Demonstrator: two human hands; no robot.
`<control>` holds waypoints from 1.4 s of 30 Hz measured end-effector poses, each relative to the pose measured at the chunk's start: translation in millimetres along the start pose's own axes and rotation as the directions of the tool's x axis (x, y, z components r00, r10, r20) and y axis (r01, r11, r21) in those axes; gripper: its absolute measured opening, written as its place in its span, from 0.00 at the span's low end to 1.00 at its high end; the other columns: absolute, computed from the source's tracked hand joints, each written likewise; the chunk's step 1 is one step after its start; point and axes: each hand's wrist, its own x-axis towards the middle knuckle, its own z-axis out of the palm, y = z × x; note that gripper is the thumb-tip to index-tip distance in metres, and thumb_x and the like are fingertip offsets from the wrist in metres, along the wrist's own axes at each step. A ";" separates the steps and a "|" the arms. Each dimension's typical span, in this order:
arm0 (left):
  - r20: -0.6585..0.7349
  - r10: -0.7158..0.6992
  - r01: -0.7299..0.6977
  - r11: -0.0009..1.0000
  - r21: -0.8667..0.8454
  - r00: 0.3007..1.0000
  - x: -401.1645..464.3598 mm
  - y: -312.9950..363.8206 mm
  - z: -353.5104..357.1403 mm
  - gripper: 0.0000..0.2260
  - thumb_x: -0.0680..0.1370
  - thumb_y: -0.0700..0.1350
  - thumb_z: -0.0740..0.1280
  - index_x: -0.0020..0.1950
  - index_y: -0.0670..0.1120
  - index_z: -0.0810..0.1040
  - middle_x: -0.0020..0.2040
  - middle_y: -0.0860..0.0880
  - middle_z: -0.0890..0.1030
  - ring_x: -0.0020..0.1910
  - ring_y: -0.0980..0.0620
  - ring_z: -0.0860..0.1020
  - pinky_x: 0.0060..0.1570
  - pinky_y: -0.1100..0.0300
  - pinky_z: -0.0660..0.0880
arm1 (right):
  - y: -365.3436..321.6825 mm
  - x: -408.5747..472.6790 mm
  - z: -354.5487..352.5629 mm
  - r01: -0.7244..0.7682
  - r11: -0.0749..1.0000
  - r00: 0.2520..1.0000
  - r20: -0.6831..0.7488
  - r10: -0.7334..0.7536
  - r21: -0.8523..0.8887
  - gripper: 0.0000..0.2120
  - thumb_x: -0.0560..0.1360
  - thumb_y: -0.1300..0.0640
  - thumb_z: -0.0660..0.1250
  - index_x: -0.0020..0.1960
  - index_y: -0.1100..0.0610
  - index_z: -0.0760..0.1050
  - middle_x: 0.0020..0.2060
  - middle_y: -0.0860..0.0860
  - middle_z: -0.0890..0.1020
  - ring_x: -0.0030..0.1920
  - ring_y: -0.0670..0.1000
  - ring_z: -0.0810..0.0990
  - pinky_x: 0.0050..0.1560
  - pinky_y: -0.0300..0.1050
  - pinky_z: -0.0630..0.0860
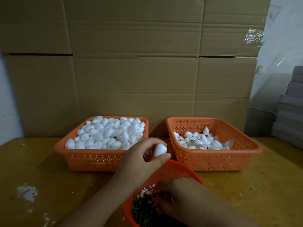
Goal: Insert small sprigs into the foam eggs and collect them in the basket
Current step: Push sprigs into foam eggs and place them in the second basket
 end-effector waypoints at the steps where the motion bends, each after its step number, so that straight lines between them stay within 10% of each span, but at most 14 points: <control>1: -0.006 0.007 -0.007 1.000 0.006 1.000 -0.2 0.4 0.0 0.10 0.69 0.59 0.70 0.50 0.62 0.79 0.42 0.64 0.79 0.41 0.57 0.76 0.42 0.64 0.74 | 0.0 0.0 0.1 0.001 1.000 1.000 -0.003 -0.001 0.002 0.15 0.76 0.47 0.62 0.62 0.38 0.75 0.53 0.40 0.82 0.51 0.39 0.78 0.50 0.30 0.72; 12: -0.054 0.049 -0.048 0.999 0.021 0.997 -1.1 5.0 -1.8 0.17 0.72 0.40 0.75 0.49 0.62 0.81 0.43 0.61 0.73 0.36 0.61 0.74 0.39 0.72 0.68 | 1.3 1.0 0.8 -0.006 1.000 1.000 0.017 0.006 0.011 0.16 0.75 0.45 0.62 0.63 0.36 0.72 0.54 0.39 0.82 0.52 0.39 0.78 0.53 0.34 0.74; 19: -0.027 0.063 -0.063 0.998 -0.006 0.998 -0.5 3.9 -2.4 0.18 0.73 0.37 0.73 0.53 0.60 0.82 0.54 0.61 0.77 0.57 0.59 0.77 0.46 0.70 0.74 | -0.3 0.9 -0.3 0.002 1.000 1.000 0.020 -0.003 0.012 0.16 0.76 0.46 0.62 0.62 0.37 0.74 0.54 0.39 0.82 0.51 0.39 0.78 0.53 0.35 0.74; 42: 0.006 -0.067 0.067 0.996 -0.066 0.998 -0.4 1.6 -1.3 0.10 0.77 0.44 0.71 0.54 0.59 0.81 0.47 0.61 0.81 0.44 0.56 0.80 0.46 0.62 0.76 | -0.8 1.0 0.5 -0.004 1.000 1.000 -0.001 0.004 0.009 0.17 0.74 0.47 0.61 0.62 0.38 0.74 0.53 0.40 0.82 0.52 0.40 0.79 0.53 0.35 0.74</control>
